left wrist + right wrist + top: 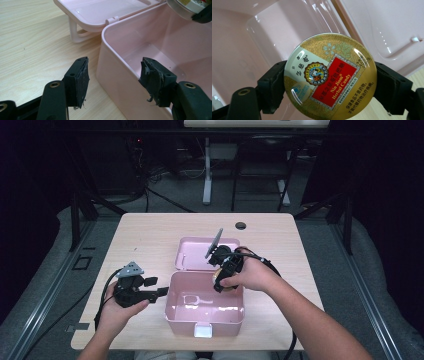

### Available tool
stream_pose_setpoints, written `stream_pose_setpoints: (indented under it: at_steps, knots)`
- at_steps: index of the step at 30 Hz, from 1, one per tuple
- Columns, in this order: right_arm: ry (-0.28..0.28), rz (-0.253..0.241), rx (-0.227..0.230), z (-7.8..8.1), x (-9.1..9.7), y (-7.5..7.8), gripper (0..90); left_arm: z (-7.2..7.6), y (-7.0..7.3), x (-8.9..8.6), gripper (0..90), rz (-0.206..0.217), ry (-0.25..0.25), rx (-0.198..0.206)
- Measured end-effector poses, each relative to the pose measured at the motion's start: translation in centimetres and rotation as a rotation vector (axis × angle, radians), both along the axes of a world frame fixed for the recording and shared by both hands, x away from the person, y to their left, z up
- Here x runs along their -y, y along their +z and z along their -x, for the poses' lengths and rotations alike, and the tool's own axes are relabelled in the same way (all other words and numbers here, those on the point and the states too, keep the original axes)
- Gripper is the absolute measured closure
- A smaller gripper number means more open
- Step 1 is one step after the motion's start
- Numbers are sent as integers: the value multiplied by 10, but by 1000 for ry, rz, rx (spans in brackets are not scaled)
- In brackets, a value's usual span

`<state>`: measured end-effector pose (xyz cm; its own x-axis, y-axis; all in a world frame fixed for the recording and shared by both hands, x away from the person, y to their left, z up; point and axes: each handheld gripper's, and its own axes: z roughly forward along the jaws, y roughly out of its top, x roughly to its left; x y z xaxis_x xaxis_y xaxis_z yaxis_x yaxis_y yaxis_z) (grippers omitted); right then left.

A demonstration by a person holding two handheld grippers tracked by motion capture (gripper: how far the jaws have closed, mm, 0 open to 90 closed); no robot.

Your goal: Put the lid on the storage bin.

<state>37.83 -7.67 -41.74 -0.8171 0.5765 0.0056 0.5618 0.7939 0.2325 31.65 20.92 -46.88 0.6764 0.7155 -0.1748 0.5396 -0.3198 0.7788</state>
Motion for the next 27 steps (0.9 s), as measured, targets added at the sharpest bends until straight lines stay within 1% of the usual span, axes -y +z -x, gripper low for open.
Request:
stream_pose_setpoints:
  at_steps: [3,5,11,18,20,27]
  knots:
    - [12,11,2,0,-1,-3,197,0,0,0,394,-1,0,0]
    - [10,8,-6,0,-2,-5,197,0,0,0,394,0,0,0]
    - [12,19,-17,1,-2,-13,197,0,0,0,394,-1,-1,1]
    - [37,38,-25,2,-2,-20,197,0,0,0,394,-1,0,-1]
    - [39,35,-32,2,-3,-23,197,0,0,0,394,-1,0,0]
    - [45,57,-47,3,-4,-32,196,0,0,0,394,-1,0,0]
